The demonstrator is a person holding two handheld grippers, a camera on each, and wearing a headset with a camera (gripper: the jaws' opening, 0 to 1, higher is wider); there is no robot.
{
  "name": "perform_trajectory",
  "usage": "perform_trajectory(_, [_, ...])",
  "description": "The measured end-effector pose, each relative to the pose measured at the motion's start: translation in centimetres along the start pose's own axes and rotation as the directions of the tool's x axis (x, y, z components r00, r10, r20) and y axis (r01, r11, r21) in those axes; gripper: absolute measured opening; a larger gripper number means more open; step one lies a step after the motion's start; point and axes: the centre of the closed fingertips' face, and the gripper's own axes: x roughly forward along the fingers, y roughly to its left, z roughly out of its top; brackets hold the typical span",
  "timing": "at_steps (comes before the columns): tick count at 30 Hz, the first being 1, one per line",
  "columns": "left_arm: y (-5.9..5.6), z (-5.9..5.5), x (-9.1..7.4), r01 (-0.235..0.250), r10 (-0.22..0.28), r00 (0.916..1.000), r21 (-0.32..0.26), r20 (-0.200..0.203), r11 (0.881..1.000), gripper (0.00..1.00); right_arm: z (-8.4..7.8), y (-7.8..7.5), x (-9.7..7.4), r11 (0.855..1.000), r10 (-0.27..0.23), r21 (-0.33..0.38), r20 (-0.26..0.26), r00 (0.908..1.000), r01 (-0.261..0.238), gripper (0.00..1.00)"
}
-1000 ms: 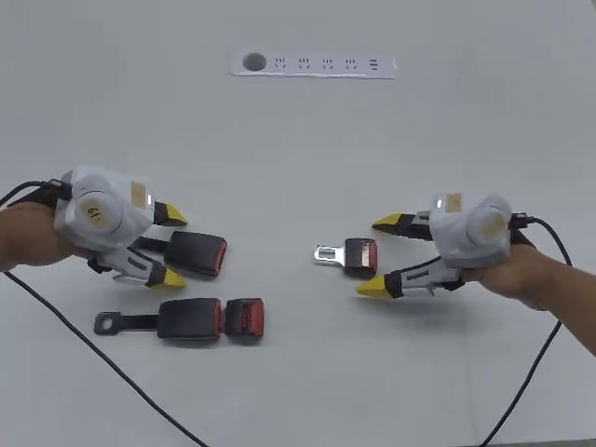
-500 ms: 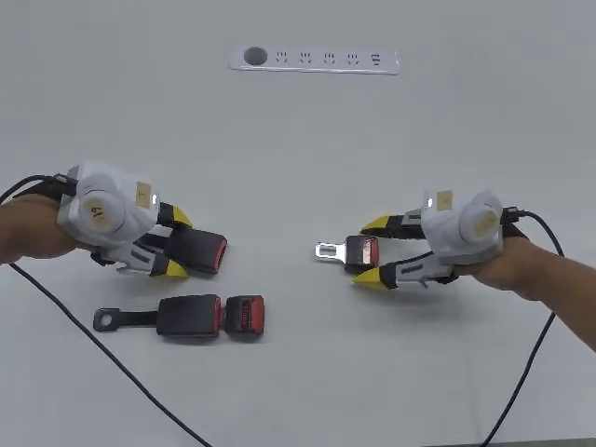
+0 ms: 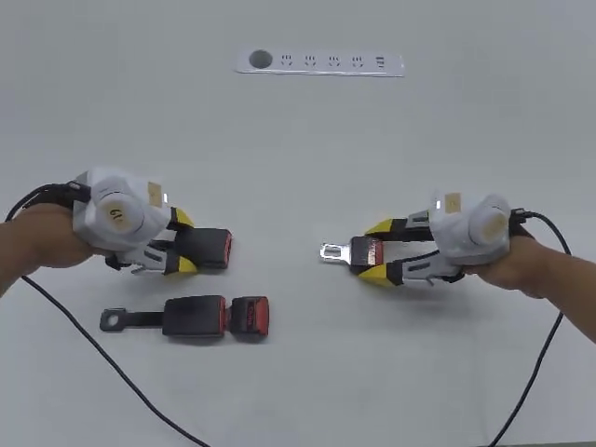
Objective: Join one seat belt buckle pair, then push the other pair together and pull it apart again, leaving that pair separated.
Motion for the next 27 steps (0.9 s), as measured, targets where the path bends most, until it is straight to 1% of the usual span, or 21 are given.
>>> perform_trajectory(2, [0.0,-0.1,0.0,0.000,0.000,1.0000,0.002,0.002,1.000,0.36,0.0,0.1,0.0,1.000,0.001,0.000,0.005,1.0000,-0.001,0.36])
perform_trajectory(5, [0.1,-0.2,-0.1,0.005,-0.005,0.9998,-0.001,0.020,1.000,0.36,0.0,0.1,0.0,1.000,0.003,0.001,0.008,1.0000,-0.003,0.36])
perform_trajectory(8, [0.1,-0.1,0.0,0.006,-0.007,0.9997,0.008,0.025,1.000,0.36,0.1,0.2,0.0,1.000,0.001,0.009,0.019,0.9998,-0.001,0.36])
perform_trajectory(10, [0.0,-0.1,0.0,0.008,-0.009,0.9997,0.015,0.022,1.000,0.36,0.2,0.2,0.0,1.000,0.000,0.023,0.033,0.9995,-0.001,0.36])
perform_trajectory(13, [0.0,-0.1,0.0,0.011,-0.011,0.9999,0.021,0.009,1.000,0.35,0.4,0.3,0.2,1.000,0.006,0.016,0.038,0.9992,-0.007,0.36])
perform_trajectory(20, [0.0,-0.1,0.0,0.017,-0.017,0.9998,0.022,-0.004,1.000,0.36,0.8,0.6,0.9,1.000,0.016,-0.002,0.043,0.9990,-0.016,0.36])
perform_trajectory(27, [0.0,-0.1,0.0,0.018,-0.018,0.9998,0.020,-0.006,1.000,0.36,1.3,0.4,1.8,1.000,0.022,-0.006,0.056,0.9982,-0.022,0.36])
